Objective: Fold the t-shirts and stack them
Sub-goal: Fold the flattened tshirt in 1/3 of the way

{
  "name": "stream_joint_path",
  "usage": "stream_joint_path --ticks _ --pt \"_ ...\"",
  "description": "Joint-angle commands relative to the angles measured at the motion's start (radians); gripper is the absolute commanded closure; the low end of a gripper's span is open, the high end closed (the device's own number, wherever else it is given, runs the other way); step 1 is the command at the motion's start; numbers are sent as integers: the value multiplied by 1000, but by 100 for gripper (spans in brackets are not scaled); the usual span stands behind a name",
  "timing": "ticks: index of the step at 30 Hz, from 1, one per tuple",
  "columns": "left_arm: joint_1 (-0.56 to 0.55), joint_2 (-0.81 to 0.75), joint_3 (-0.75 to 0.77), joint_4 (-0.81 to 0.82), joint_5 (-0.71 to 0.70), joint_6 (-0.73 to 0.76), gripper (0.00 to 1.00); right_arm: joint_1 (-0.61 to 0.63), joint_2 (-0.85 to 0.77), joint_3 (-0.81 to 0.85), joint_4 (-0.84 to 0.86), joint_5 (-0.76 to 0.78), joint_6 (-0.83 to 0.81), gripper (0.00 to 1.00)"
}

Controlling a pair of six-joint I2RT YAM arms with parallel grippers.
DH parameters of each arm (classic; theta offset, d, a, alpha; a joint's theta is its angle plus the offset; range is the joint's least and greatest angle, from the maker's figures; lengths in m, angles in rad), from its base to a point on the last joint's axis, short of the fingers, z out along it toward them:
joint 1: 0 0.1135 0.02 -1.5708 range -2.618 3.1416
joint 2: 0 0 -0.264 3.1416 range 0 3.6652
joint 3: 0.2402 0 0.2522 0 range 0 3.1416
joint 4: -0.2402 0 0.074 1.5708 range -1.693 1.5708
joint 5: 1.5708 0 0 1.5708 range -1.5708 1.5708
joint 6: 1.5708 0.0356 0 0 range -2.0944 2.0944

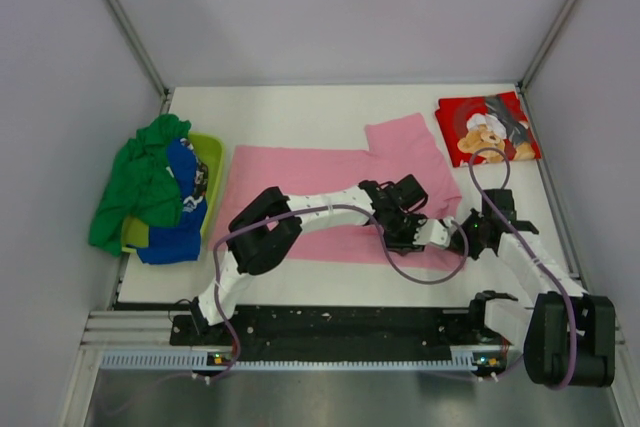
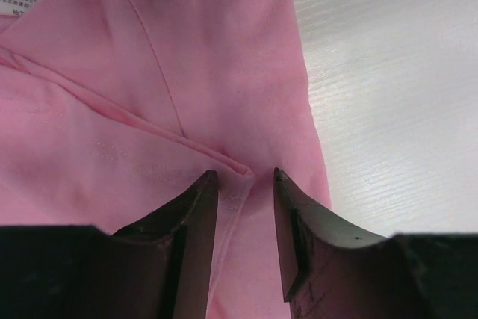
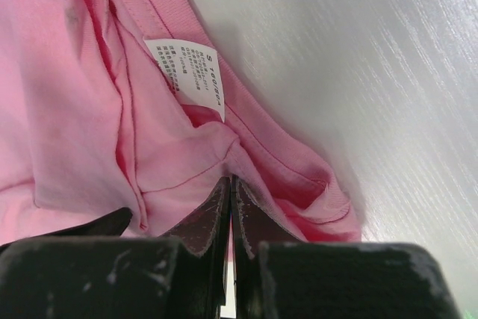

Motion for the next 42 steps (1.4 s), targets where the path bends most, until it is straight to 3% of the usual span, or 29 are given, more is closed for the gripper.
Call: stream_joint_path --ticks 1,3,9,22,33,42 --pt "-6 9 2 -15 34 21 63 -12 -22 -1 9 21 -17 100" --pt "-6 12 -1 7 -1 7 76 -12 -24 1 9 23 -17 100" --pt "-6 12 -26 67 -132 -3 100 -14 -27 3 3 31 -19 100" --pt "55 -22 120 -1 -190 -179 100 -32 8 -7 5 43 -19 100" --pt "218 -12 96 99 -300 -407 100 -43 15 -11 3 54 -19 100" --pt "246 14 67 80 -331 -420 100 -49 16 -11 3 58 -17 100"
